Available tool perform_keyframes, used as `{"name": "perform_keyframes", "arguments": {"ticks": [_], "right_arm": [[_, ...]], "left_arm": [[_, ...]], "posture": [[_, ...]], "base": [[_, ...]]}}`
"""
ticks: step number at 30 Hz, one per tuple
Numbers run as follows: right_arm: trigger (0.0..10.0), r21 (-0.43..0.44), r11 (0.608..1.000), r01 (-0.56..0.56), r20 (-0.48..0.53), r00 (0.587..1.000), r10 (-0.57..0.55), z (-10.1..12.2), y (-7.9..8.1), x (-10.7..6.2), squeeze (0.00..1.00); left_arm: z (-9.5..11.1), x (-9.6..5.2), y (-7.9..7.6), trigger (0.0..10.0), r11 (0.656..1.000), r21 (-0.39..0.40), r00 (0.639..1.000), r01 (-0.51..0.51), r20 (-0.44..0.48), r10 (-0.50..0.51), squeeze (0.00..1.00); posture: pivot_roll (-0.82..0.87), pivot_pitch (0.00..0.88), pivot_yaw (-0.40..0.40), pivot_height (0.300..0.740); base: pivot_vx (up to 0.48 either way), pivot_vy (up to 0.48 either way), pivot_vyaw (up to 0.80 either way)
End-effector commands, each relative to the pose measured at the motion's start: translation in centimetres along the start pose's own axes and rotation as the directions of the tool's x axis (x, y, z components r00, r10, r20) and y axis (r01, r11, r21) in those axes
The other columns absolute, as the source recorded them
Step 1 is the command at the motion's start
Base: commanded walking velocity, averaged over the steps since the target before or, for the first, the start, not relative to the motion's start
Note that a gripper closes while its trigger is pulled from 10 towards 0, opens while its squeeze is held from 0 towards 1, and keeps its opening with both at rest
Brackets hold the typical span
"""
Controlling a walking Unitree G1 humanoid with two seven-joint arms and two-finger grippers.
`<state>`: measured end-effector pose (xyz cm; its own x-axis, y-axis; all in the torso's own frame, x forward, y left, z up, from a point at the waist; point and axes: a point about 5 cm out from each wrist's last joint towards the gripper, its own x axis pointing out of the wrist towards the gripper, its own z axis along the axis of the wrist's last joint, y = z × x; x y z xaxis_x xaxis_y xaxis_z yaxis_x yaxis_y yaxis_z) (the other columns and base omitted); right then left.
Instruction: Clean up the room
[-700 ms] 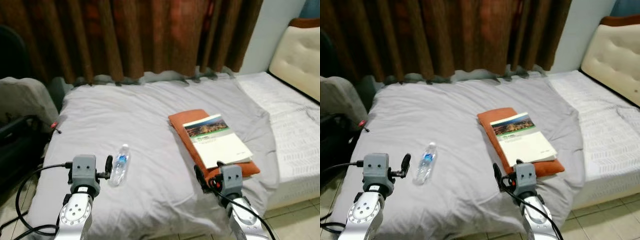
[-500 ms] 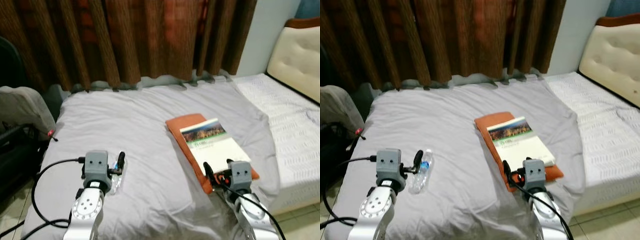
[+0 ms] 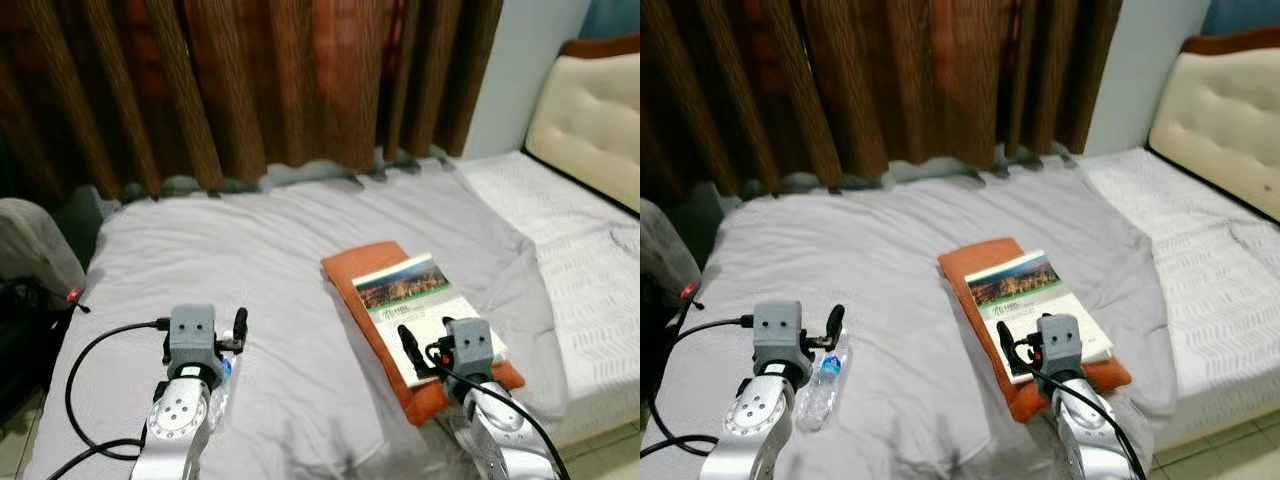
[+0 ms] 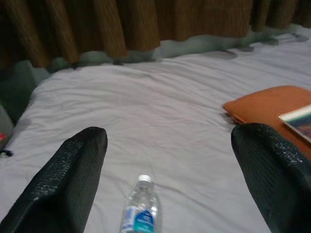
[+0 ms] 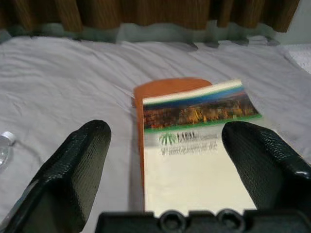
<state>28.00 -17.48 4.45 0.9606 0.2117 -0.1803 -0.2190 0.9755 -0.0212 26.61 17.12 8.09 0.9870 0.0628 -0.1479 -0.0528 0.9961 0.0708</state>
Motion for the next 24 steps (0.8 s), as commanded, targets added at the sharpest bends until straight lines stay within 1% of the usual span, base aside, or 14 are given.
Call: {"name": "perform_keyframes", "arguments": {"ticks": [1,3,6,7,9,10,12,13,14,16,17,18,21,24], "right_arm": [[10.0,0.003,0.998,-0.061,0.013,0.998,0.061,0.6,1.3,0.6,0.0],[10.0,-0.01,0.996,-0.088,0.017,0.996,0.088,0.7,1.4,0.6,0.0],[10.0,-0.009,0.993,-0.121,-0.001,0.993,0.121,0.4,1.7,0.3,0.03],[10.0,0.012,0.992,-0.127,-0.005,0.992,0.127,0.2,1.8,0.1,0.18],[10.0,0.016,0.99,-0.14,-0.034,0.989,0.141,-0.3,2.2,-0.5,0.11],[10.0,0.014,0.989,-0.144,-0.043,0.989,0.145,-0.5,2.3,-0.8,0.0],[10.0,0.011,0.988,-0.157,-0.053,0.986,0.157,-0.6,2.5,-1.7,0.0],[10.0,0.011,0.987,-0.161,-0.055,0.985,0.161,-0.5,2.5,-2.0,0.0],[10.0,0.011,0.987,-0.161,-0.055,0.985,0.161,-0.5,2.5,-2.0,0.0],[10.0,-0.003,0.987,-0.161,-0.052,0.986,0.161,-0.2,2.5,-3.2,0.0],[10.0,-0.003,0.987,-0.161,-0.052,0.986,0.161,-0.2,2.5,-3.2,0.0],[10.0,-0.014,0.987,-0.157,-0.037,0.987,0.157,0.6,2.4,-4.6,0.0],[10.0,-0.019,0.99,-0.141,-0.023,0.99,0.14,1.2,2.4,-6.0,0.0],[10.0,-0.02,0.99,-0.143,-0.028,0.989,0.143,1.5,2.8,-6.9,0.0]], "left_arm": [[-0.2,0.3,1.4,10.0,0.998,0.004,0.998,-0.055,-0.028,0.055,0.0],[-0.3,0.6,1.8,10.0,0.997,0.006,0.996,-0.079,-0.034,0.08,0.0],[-0.2,1.1,1.8,10.0,0.997,0.0,0.996,-0.082,-0.032,0.082,0.0],[-0.1,2.0,1.4,10.0,0.998,0.012,0.997,-0.057,-0.042,0.057,0.0],[-0.3,4.1,0.6,10.0,0.999,0.043,0.996,0.009,-0.089,-0.006,0.0],[-0.3,4.6,0.4,10.0,0.998,0.052,0.994,0.029,-0.103,-0.024,0.0],[-0.3,6.4,0.7,10.0,0.997,0.071,0.988,0.038,-0.151,-0.027,0.0],[-0.2,6.9,0.9,10.0,0.997,0.067,0.987,0.038,-0.16,-0.027,0.0],[-0.2,6.9,0.9,10.0,0.997,0.067,0.987,0.038,-0.16,-0.027,0.0],[0.5,8.2,1.9,10.0,0.996,0.092,0.984,0.007,-0.181,0.01,0.0],[0.5,8.2,1.9,10.0,0.996,0.092,0.984,0.007,-0.181,0.01,0.0],[1.6,9.3,2.6,10.0,0.995,0.1,0.983,-0.012,-0.179,0.03,1.0],[2.5,9.9,3.1,10.0,0.993,0.118,0.984,-0.023,-0.172,0.043,1.0],[2.9,10.1,3.6,10.0,0.991,0.133,0.984,-0.033,-0.169,0.056,1.0]], "posture": [[0.08,0.0,-0.016,0.74],[0.08,0.0,-0.019,0.74],[0.08,0.0,-0.031,0.74],[0.08,0.0,-0.038,0.74],[0.07,0.047,-0.054,0.74],[0.07,0.047,-0.054,0.74],[0.03,0.172,-0.066,0.74],[0.03,0.172,-0.066,0.74],[0.03,0.172,-0.066,0.74],[-0.06,0.324,-0.072,0.74],[-0.06,0.324,-0.072,0.74],[-0.11,0.417,-0.083,0.74],[-0.16,0.498,-0.087,0.74],[-0.2,0.538,-0.092,0.74]], "base": [[0.461,0.0,0.0],[0.461,0.0,0.0],[0.461,0.0,0.74],[0.461,0.0,0.67],[0.364,0.0,0.5],[0.0,0.0,0.0],[0.0,0.0,0.0],[0.0,0.0,0.0],[0.0,0.0,0.0],[0.0,0.0,0.0],[0.0,0.0,0.0],[0.0,0.0,0.0],[0.0,0.0,0.0],[0.0,0.0,0.0]]}}
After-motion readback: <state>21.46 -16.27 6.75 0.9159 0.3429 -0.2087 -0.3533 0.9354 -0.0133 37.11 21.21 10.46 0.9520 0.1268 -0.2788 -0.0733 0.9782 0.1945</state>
